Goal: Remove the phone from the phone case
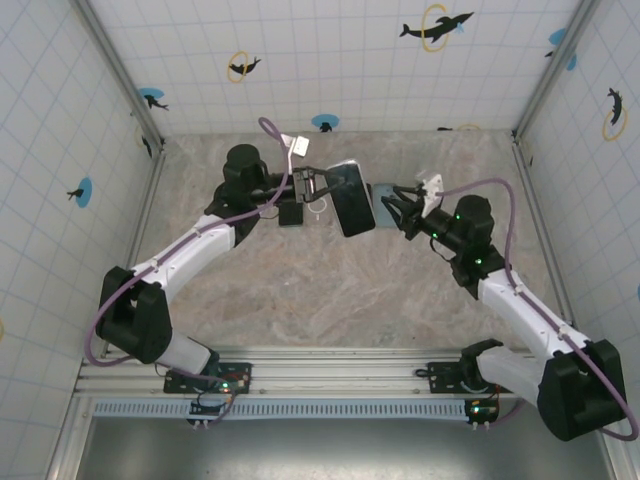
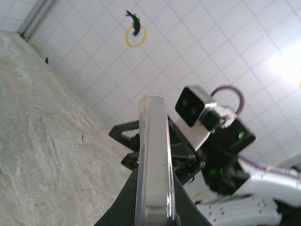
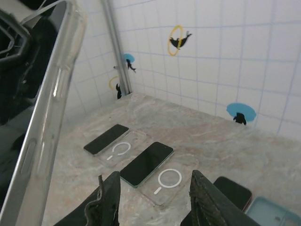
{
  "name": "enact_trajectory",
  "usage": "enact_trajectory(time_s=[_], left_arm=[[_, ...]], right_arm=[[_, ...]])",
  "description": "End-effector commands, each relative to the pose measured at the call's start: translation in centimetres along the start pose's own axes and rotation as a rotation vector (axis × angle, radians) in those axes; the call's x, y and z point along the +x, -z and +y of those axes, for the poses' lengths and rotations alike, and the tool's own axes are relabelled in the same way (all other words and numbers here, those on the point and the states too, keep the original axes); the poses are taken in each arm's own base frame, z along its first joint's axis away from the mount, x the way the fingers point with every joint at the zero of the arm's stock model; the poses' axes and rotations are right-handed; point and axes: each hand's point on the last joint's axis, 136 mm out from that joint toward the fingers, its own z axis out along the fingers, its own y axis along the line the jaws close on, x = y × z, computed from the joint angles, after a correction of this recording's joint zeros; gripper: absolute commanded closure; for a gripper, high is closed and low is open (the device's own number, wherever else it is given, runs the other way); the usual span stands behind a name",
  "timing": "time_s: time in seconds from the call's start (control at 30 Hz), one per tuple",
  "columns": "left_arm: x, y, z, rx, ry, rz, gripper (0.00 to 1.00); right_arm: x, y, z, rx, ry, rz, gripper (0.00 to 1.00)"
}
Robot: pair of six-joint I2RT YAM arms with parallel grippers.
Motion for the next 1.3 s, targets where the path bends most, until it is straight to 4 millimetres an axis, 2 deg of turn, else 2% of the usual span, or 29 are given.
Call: enact_trajectory(time_s=[0.0, 0.17, 0.33, 0.57, 1.27], left_arm=[[-3.5, 0.4, -0.6, -0.01, 0.081, -0.14, 1.0], [-4.5, 0.7, 0.4, -0.026, 0.208, -0.223, 1.0], [-4.6, 0.8, 1.0, -0.029, 0.258, -0.256, 1.0], [-5.0, 0.6, 1.1, -0.012, 0.278, -0.265, 1.0], [-5.3, 0.5, 1.0, 0.041, 0.305, -0.282, 1.0]], right_arm=[[-3.2, 1.2, 0.4, -0.022, -0.253, -0.171, 0.56], [-2.6, 1.6, 0.7, -0.06, -0.453, -0.208, 0.55], [-3.2, 1.9, 1.4, -0.108, -0.533, -0.257, 0.54], [-3.1, 1.3, 2.0, -0.139, -0.567, -0.252, 0.55], [-3.2, -0.4, 2.3, -0.191, -0.602, -0.22, 0.57]])
